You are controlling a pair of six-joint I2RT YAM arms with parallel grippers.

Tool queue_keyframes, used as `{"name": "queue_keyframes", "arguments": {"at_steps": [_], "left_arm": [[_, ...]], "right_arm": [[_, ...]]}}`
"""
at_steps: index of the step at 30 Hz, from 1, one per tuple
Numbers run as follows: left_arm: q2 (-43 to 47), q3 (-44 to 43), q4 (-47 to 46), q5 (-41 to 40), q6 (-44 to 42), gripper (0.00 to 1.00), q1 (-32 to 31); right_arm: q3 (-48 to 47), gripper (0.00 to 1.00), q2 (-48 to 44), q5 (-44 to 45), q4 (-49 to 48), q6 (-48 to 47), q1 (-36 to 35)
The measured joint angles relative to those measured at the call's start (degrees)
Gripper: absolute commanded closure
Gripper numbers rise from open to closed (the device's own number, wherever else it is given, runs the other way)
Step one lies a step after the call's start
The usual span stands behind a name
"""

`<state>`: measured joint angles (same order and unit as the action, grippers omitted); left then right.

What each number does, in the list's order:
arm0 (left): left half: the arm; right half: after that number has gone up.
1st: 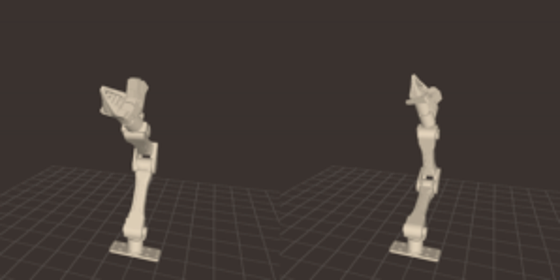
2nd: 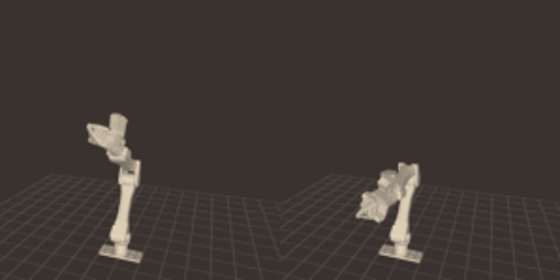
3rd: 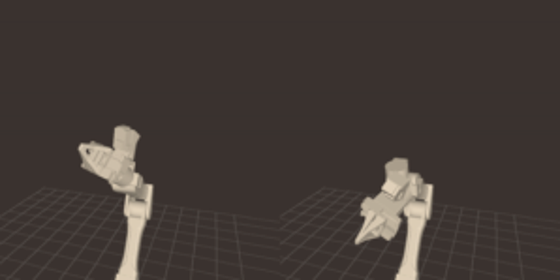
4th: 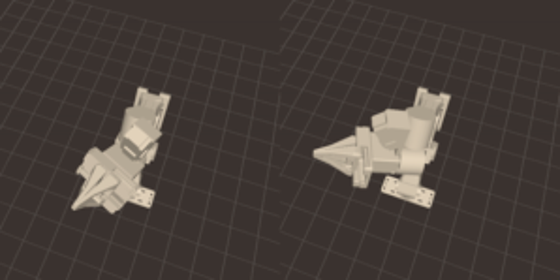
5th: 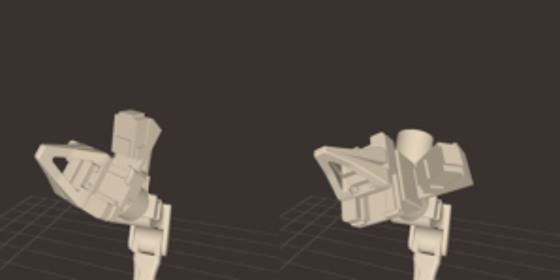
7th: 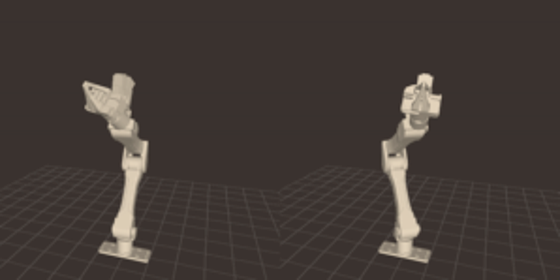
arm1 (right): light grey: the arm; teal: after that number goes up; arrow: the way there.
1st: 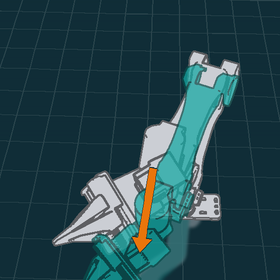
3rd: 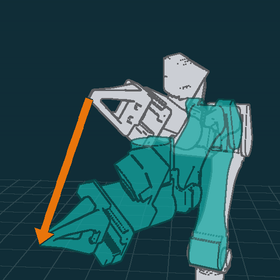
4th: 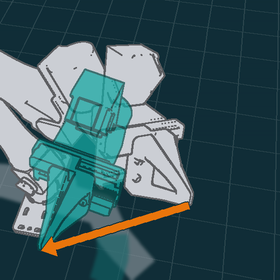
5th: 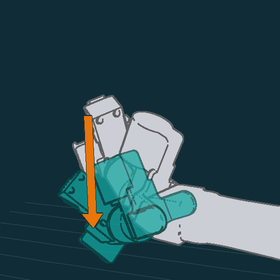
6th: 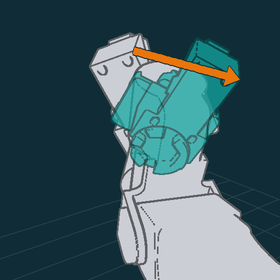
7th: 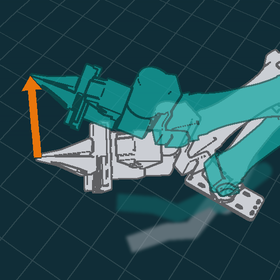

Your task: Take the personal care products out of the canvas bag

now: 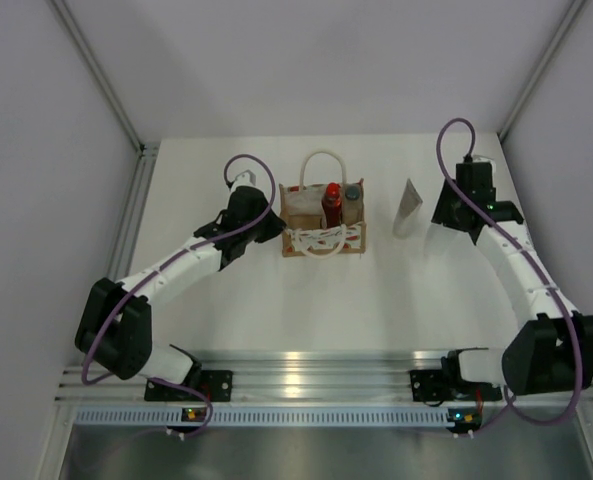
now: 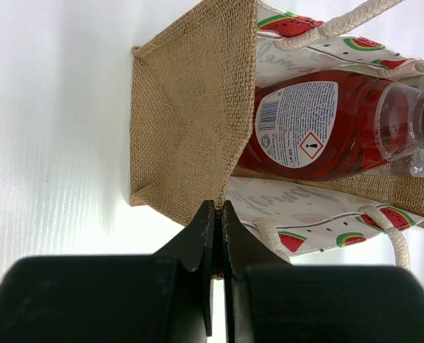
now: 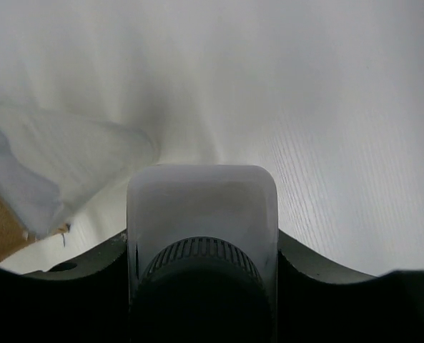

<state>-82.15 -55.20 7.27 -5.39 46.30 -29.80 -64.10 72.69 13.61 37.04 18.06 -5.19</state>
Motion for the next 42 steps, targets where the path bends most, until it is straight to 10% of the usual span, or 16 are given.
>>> {"name": "queue_keyframes", "arguments": {"at_steps": [13,17,22,25,35,42], "left_arm": [[0.0,-0.5,0.6,0.4,-0.7,1.00,0.0],[0.0,-0.5,0.6,0.4,-0.9,1.00,0.0],[0.0,-0.5,0.6,0.4,-1.3,1.00,0.0],[0.0,-0.5,0.6,0.4,-1.4,1.00,0.0],[0.0,-0.5,0.6,0.4,-1.7,1.00,0.0],[0.2,-0.5,0.7,0.4,-2.5,1.00,0.0]], "right_arm": [[-2.7,1.00,20.7,-4.0,-20.0,-6.7,3.9],[-3.8,0.54,23.1,-3.1,-22.9,-8.2,3.9],[-3.8,0.34,23.4,-2.6,-23.3,-8.2,3.9],[-3.8,0.02,23.4,-2.1,-23.1,-7.7,3.9],[-9.2,0.00,17.0,4.0,-16.5,-4.5,3.9],[-11.3,0.01,6.7,-8.2,-16.2,1.1,5.2]]}}
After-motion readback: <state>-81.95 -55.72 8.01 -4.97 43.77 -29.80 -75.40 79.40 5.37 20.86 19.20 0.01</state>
